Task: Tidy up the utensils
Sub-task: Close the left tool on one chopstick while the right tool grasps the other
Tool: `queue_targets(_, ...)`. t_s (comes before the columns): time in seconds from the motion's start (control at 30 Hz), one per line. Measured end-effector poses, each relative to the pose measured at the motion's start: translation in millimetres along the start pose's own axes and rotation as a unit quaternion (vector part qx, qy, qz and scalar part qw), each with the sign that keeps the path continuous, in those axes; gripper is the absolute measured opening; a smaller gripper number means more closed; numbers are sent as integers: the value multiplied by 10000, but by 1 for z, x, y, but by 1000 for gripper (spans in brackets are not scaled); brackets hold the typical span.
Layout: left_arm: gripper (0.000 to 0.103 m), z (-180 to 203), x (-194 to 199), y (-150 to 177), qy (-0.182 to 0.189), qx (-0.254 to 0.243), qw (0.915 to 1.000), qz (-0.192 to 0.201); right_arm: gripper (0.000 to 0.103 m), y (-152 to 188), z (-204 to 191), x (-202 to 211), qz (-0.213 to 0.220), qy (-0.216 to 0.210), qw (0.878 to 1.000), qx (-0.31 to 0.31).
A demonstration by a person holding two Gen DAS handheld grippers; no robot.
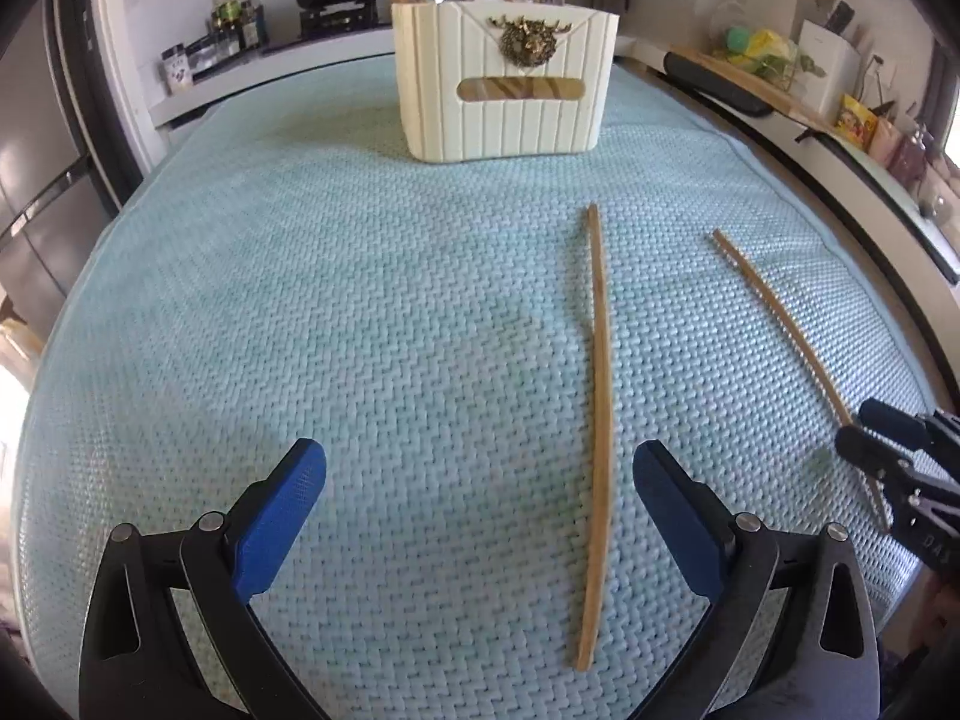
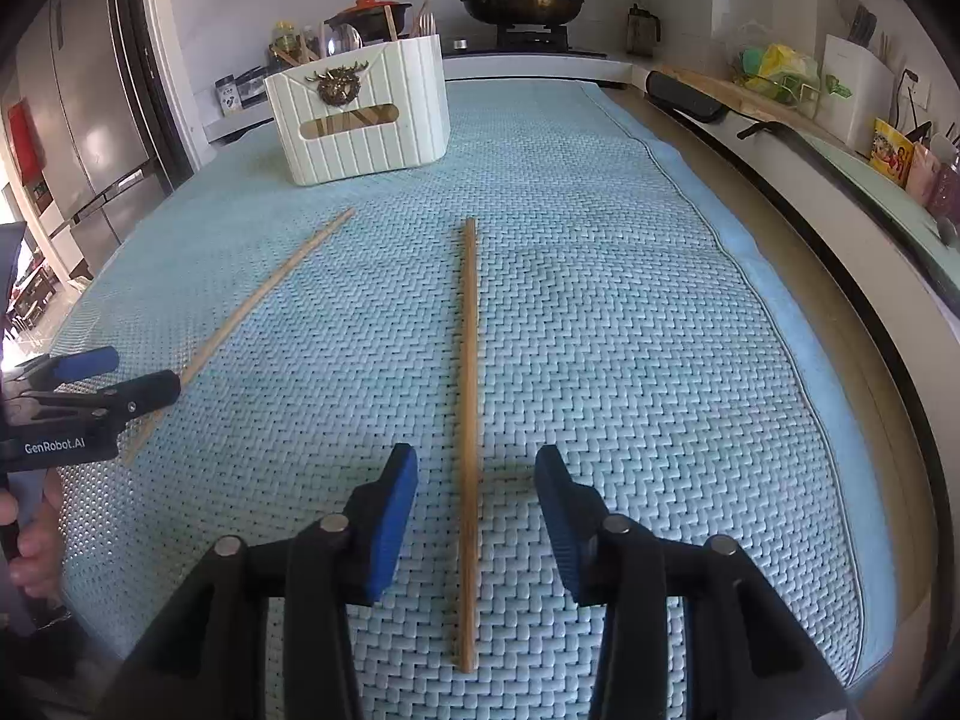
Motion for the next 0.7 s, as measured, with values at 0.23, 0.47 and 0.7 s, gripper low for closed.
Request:
queue_targets(0.23, 89, 29, -48, -32, 36, -824, 9963, -252, 42, -22, 0, -26, -158, 74, 9992, 347)
queue_targets(0.47, 83, 39, -76, -57, 475, -665, 9955, -470, 33, -54, 1, -59, -305, -81, 9981, 526)
queue_targets(0.7, 67, 44, -87, -72, 637, -669, 9935, -661, 23, -86, -11, -88, -531, -551, 9950, 646)
Point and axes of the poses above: each gripper's, at about its wrist camera, not at the fingertips, and x roughly against the way its jaws point, z to its right, y to its underside, the point moved 6 cm from there along -x, roughly the way its jaws point, and after that the axes turned 7 degrees about z, right-handed, at the moved point
